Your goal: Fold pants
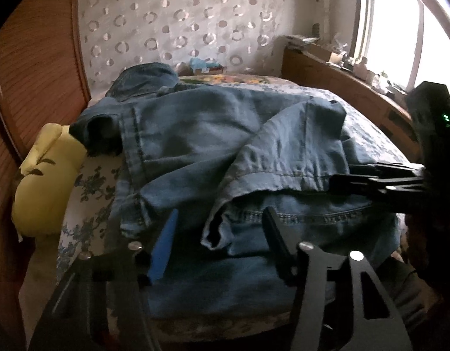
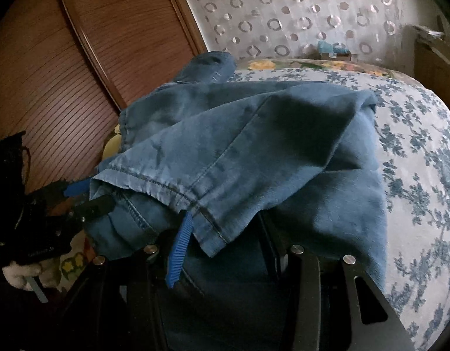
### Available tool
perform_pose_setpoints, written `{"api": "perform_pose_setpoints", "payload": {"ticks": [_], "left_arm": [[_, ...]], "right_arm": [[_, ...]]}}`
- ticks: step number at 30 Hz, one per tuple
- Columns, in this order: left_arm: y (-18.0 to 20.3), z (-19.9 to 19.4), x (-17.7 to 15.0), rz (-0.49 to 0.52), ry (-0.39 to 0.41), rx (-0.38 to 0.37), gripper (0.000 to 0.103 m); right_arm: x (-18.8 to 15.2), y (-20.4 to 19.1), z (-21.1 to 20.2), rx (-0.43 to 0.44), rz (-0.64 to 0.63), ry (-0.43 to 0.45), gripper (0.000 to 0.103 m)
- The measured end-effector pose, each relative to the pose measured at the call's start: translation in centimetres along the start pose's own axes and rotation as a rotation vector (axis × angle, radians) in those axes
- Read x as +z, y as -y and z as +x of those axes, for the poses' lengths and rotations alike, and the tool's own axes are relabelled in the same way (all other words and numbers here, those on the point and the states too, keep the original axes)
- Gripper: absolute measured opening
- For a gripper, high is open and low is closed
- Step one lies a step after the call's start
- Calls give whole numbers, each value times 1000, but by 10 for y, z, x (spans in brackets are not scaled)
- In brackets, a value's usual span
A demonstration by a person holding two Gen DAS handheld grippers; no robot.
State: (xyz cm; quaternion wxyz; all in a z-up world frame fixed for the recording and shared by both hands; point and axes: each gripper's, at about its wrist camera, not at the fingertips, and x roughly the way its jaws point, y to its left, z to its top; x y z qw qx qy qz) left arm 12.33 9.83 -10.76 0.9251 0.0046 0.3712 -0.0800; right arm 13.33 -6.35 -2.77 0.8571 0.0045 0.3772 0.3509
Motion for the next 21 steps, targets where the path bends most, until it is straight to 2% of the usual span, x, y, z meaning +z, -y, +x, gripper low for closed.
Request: {"api": "perform_pose_setpoints", "payload": {"ticks": [3, 5, 6, 8, 10, 17, 21], "left_arm": [[3, 4, 1, 20, 1, -2, 38], [6, 3, 3, 36, 8, -4, 27], [6, 1, 4, 44, 20, 3, 20], [11, -10, 7, 67, 62, 11, 17], [12, -17, 9, 73, 72, -7, 10], [18, -42, 17, 88, 106, -54, 3], [12, -59, 21, 63, 134, -69, 3]], "right_arm": [[3, 9, 4, 18, 20, 1, 45], [8, 12, 5, 31, 19, 15, 12], [13, 13, 5, 34, 18, 19, 12], [18, 12, -4, 52, 11, 48, 8], [24, 7, -17, 53, -10, 85, 6], [55, 10, -45, 82, -81, 199, 5], [77, -4, -64, 87, -140, 243, 5]]}}
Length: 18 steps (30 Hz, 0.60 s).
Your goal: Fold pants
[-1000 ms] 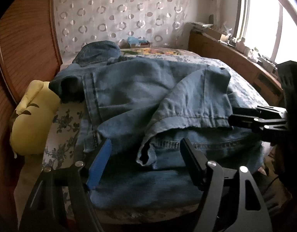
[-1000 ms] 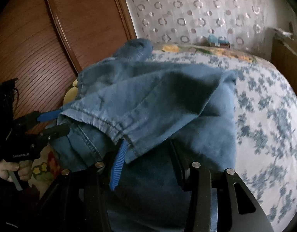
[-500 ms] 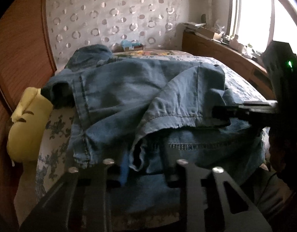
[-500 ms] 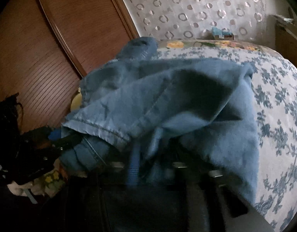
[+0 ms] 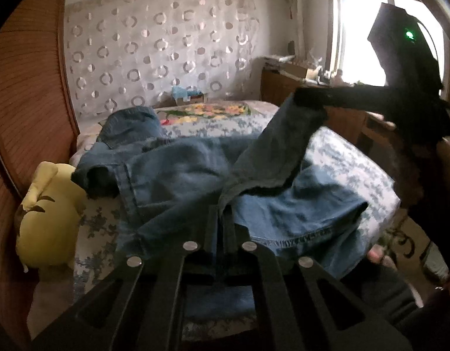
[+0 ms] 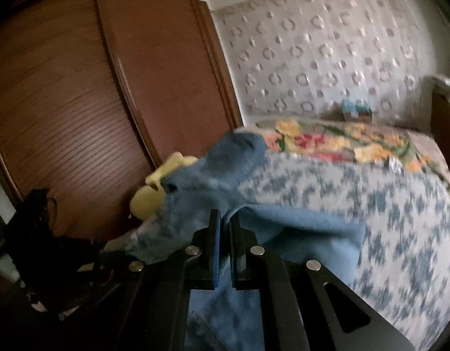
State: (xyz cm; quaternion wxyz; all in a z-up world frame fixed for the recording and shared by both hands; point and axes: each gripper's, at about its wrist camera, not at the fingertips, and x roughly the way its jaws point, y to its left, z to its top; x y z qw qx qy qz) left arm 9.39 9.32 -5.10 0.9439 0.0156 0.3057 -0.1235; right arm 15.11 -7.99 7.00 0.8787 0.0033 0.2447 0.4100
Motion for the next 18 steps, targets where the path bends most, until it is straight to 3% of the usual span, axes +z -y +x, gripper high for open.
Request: {"api": "perform_pose_setpoints", "payload": {"ticks": [8, 12, 18], "left_arm": [[-30, -43, -5, -83, 42, 23, 3], [-47, -40, -19, -131, 15, 57, 2], [-64, -21, -39, -177, -67, 100, 3]], "right_arm": [[52, -18, 27, 86, -87, 0, 5], [62, -27, 77, 127, -93, -57, 5], [51, -19, 156, 93, -65, -184, 5]]}}
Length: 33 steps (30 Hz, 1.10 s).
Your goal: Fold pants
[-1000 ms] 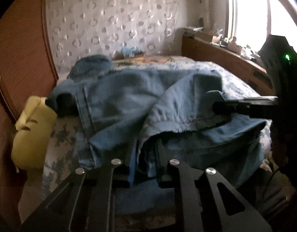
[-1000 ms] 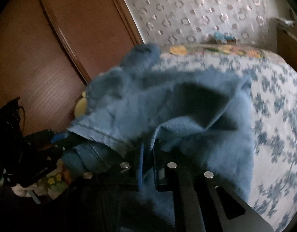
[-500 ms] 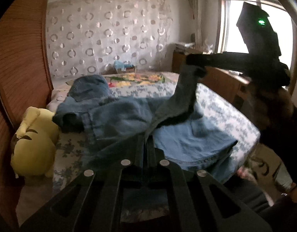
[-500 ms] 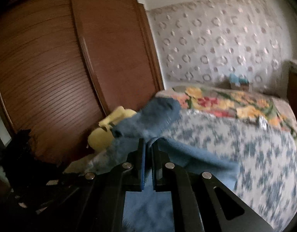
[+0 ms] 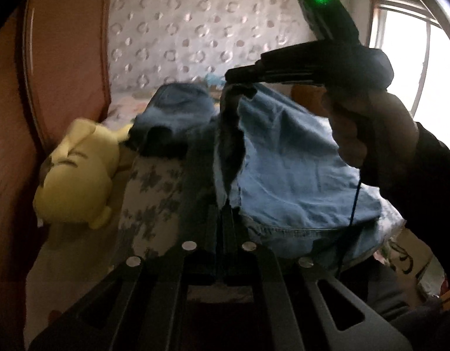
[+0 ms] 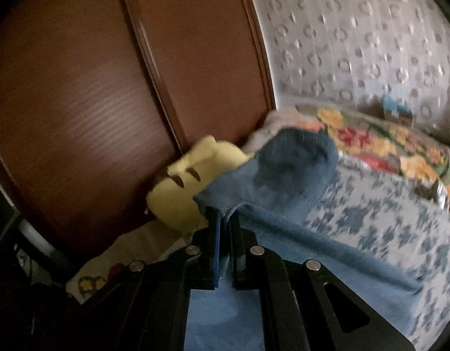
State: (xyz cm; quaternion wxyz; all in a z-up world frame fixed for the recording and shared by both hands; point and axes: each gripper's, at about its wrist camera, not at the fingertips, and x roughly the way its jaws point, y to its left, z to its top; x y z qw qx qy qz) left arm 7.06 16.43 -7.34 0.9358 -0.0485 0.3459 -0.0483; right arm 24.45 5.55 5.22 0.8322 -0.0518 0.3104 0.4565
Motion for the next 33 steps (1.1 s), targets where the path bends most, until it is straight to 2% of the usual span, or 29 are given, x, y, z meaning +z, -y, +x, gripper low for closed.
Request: {"api": "perform_pose_setpoints", "payload": {"ticks": [3, 4, 5, 7, 8, 10, 14, 18, 19, 22, 27, 30, 33], "left_arm": [[-2, 6, -3, -6, -29, 21, 3], [-1, 6, -3, -1, -30, 23, 3], [0, 6, -3, 5, -30, 23, 4], [1, 5, -2, 14, -28, 18, 20], [3, 4, -2, 18, -28, 19, 26], [5, 3, 1, 32, -20, 10, 46], [12, 4, 6, 50, -20, -7, 51], [20, 3, 8, 47, -2, -28, 77], [23, 3, 9, 48, 0, -35, 80], [33, 7, 10, 66, -1, -53, 82], [48, 15, 12, 87, 0, -82, 82], [57, 23, 11, 94, -10, -97, 82], [63, 29, 10, 104, -25, -100, 82]], "right_arm": [[2, -1, 6, -30, 13, -37, 8], [2, -1, 7, -39, 8, -42, 13], [5, -10, -2, -45, 3, -47, 23], [6, -12, -11, -53, -11, -46, 40], [4, -13, -18, -56, -16, -35, 43], [-3, -12, -35, -71, -29, -16, 46], [-21, -2, -67, -88, -46, 23, 52], [-43, 12, -108, -117, -39, 65, 53], [-51, 15, -116, -115, -31, 70, 53], [-79, 25, -140, -171, -13, 72, 53], [-130, 49, -152, -242, 53, 11, 53], [-154, 62, -150, -251, 112, -19, 53], [-164, 69, -141, -246, 158, -36, 53]]}}
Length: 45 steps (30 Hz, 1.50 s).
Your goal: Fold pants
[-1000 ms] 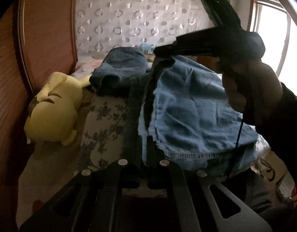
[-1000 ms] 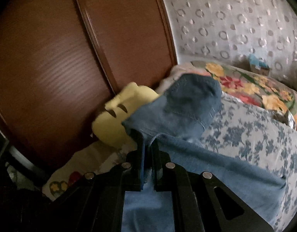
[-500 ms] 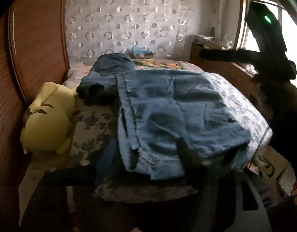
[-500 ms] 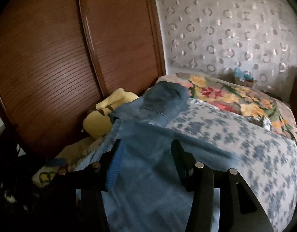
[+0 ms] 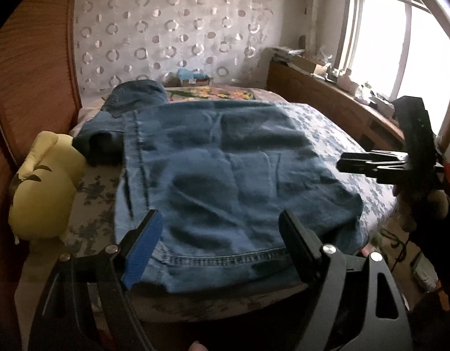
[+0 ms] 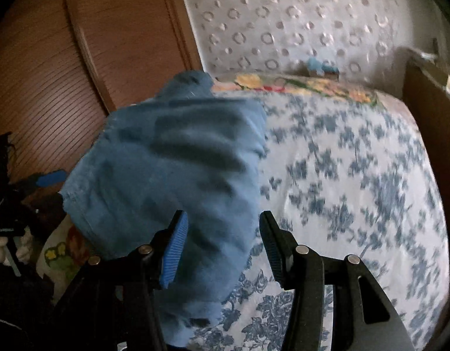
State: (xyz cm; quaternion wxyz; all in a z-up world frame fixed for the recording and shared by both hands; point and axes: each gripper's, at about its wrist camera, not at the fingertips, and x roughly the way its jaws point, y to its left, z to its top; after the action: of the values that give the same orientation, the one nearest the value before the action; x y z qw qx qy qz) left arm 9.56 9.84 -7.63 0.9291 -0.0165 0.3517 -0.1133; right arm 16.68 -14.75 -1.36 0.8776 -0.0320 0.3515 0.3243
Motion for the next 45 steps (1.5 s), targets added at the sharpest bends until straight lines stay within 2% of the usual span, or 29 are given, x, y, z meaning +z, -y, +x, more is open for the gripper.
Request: {"api": "perform_pose_setpoints", "payload": {"ticks": [9, 19, 21, 23, 26, 31, 35, 40, 45], "left_arm": [[9, 15, -1, -11, -28, -8, 82], [16, 16, -1, 3, -33, -15, 82], [16, 17, -1, 4, -37, -11, 82], [16, 17, -1, 3, -39, -7, 82], [16, 18, 1, -2, -39, -2, 82], [19, 17, 6, -1, -29, -1, 82], [21, 14, 12, 1, -13, -9, 82], [29, 15, 23, 15, -2, -30, 82], [51, 21, 32, 43, 5, -66, 82]], "right_arm": [[4, 8, 53, 41, 54, -50, 53], [24, 11, 91, 95, 64, -93, 52], [26, 10, 93, 108, 55, -90, 41], [28, 11, 91, 128, 53, -73, 16], [35, 13, 77, 152, 55, -13, 11], [56, 5, 52, 97, -4, 58, 10], [71, 15, 34, 52, -26, 96, 10], [72, 55, 3, -33, -2, 106, 9], [45, 110, -28, -137, 50, 76, 10]]}}
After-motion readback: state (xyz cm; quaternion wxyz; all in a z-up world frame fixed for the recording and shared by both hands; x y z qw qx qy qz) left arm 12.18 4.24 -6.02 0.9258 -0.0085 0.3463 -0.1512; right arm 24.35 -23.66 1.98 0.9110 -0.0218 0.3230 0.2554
